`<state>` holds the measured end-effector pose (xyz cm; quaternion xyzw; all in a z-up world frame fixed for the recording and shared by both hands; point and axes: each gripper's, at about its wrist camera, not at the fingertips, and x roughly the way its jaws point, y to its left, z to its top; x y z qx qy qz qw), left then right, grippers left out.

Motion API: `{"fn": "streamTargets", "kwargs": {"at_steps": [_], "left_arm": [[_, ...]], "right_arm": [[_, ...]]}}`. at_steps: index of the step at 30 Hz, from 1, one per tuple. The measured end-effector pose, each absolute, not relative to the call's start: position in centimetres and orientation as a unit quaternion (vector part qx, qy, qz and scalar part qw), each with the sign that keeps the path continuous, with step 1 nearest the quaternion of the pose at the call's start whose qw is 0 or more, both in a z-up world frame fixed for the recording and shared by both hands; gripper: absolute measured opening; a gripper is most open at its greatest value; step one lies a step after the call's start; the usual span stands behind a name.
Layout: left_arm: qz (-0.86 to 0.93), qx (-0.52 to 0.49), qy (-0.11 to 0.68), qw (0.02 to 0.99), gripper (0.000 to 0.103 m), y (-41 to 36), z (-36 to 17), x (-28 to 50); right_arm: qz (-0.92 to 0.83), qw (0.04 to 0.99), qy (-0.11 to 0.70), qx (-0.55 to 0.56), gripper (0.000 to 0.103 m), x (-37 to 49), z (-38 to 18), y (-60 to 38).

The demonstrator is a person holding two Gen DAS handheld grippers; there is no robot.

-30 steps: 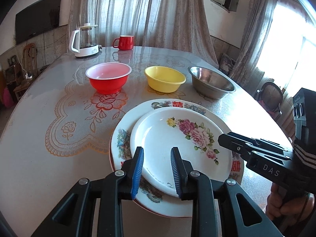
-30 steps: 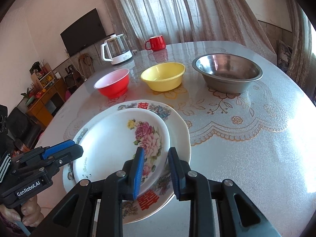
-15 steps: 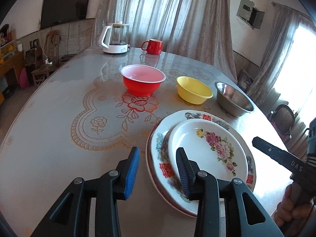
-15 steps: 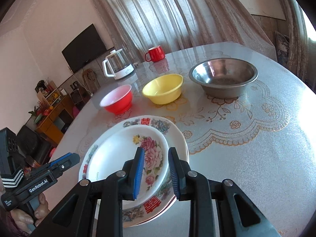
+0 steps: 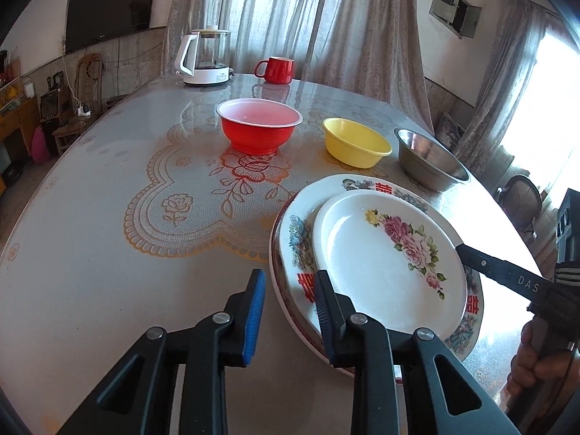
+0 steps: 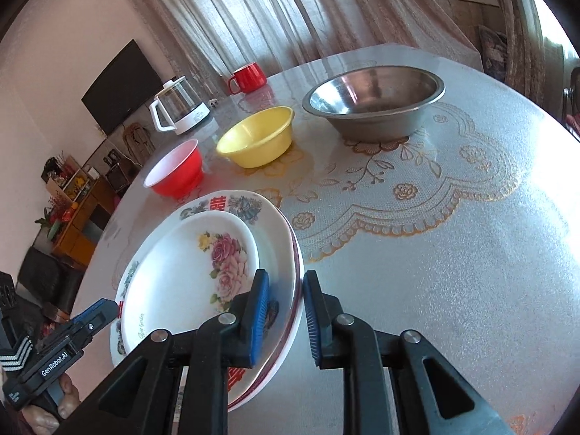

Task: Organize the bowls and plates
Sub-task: 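Lower the rose-pattern plate onto the stack and open both grippers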

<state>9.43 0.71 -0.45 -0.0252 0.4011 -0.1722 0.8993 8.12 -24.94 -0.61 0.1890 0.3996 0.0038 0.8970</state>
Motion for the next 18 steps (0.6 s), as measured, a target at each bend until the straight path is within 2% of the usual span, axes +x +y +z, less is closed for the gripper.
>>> {"fn": "streamTargets", "kwargs": {"at_steps": [3, 18], "left_arm": [[-0.178, -0.015, 0.399, 0.899, 0.016, 0.1, -0.4, 9.2], [-0.162, -0.012, 0.402, 0.901, 0.016, 0.2, -0.3, 9.5]], "right_arm": [[0.001, 0.903, 0.396, 0.165, 0.018, 8.1, -0.4, -24.4], [0.008, 0.913, 0.396, 0.098, 0.015, 7.4, 0.1, -22.9]]}}
